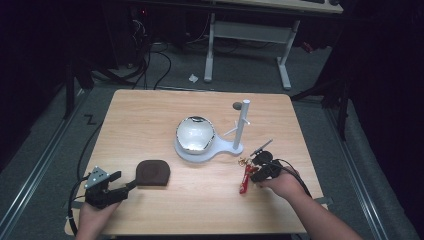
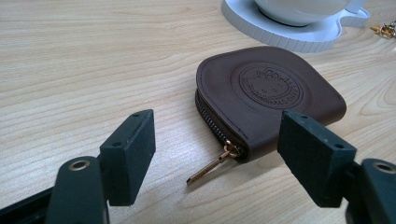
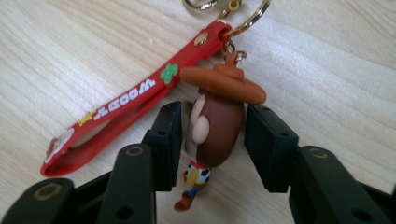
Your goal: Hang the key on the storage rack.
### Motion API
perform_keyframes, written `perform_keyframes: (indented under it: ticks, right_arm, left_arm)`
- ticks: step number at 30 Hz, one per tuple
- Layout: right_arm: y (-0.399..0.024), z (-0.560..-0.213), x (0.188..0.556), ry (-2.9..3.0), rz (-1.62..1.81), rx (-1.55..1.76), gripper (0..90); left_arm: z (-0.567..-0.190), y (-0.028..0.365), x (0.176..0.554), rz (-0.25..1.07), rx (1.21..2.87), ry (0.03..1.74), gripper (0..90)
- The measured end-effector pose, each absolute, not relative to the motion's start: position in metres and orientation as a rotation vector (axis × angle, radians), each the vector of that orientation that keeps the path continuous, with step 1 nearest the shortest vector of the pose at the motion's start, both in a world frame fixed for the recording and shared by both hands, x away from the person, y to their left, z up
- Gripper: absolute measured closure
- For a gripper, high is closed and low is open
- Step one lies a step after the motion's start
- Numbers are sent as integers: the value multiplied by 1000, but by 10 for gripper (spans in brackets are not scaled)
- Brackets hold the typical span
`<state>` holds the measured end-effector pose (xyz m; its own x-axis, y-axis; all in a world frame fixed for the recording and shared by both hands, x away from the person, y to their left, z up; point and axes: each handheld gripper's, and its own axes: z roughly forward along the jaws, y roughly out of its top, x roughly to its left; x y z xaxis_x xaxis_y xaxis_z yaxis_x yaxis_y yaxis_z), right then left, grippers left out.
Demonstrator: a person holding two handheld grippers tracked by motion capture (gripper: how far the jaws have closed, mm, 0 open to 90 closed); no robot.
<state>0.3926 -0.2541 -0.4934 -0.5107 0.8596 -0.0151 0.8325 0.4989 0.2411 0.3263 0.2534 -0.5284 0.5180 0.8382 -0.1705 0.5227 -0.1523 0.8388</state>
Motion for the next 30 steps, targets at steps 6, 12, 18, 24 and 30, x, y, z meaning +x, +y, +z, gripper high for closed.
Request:
perform_keyframes:
  ticks: [6, 12, 18, 24, 30]
  right_arm:
    - [-254, -492, 393, 2619, 298, 1463, 670]
    - [-258, -484, 385, 2638, 303, 1460, 672]
    - [-261, -471, 375, 2640, 297, 1447, 672]
    - [-268, -457, 368, 2639, 315, 1420, 672]
    - [-272, -444, 362, 2634, 328, 1417, 672]
  left_arm:
    - [-529, 253, 326, 421, 1824, 1130, 283]
    - [-529, 252, 327, 418, 1831, 1128, 284]
    - [-529, 250, 327, 418, 1834, 1123, 284]
    - [-529, 250, 327, 416, 1835, 1121, 284]
    - [-530, 250, 327, 413, 1837, 1118, 285]
